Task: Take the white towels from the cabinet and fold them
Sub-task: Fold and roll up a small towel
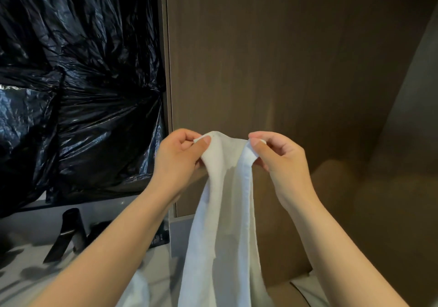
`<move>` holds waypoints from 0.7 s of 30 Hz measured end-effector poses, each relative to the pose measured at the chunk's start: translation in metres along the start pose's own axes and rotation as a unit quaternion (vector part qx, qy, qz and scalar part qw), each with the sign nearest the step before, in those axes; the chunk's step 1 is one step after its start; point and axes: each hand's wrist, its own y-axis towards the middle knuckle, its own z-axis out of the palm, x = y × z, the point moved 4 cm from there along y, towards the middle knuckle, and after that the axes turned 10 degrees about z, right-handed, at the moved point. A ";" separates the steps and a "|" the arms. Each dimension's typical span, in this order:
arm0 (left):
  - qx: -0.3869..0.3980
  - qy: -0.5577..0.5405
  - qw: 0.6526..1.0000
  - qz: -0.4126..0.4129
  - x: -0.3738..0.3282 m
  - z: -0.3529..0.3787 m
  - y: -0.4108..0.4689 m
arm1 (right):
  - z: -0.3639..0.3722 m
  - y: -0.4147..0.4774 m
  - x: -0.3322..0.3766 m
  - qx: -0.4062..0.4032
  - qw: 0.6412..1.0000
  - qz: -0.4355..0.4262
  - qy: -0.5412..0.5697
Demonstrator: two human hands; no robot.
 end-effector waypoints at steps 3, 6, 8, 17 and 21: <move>0.010 -0.047 0.999 -0.026 0.004 0.006 -0.016 | 0.013 -0.011 -0.005 0.034 0.999 0.010 -0.011; 0.026 -0.071 0.996 -0.044 0.007 0.005 -0.028 | 0.019 -0.018 -0.010 0.069 0.997 0.017 -0.018; 0.033 -0.095 0.993 -0.058 0.011 0.002 -0.036 | 0.020 -0.021 -0.015 0.116 0.993 0.036 -0.006; 0.047 -0.158 0.983 -0.083 0.019 -0.005 -0.056 | 0.023 -0.028 -0.022 0.189 0.982 0.017 -0.002; 0.058 -0.140 0.986 -0.071 0.020 -0.007 -0.057 | 0.028 -0.022 -0.020 0.116 0.986 -0.010 -0.120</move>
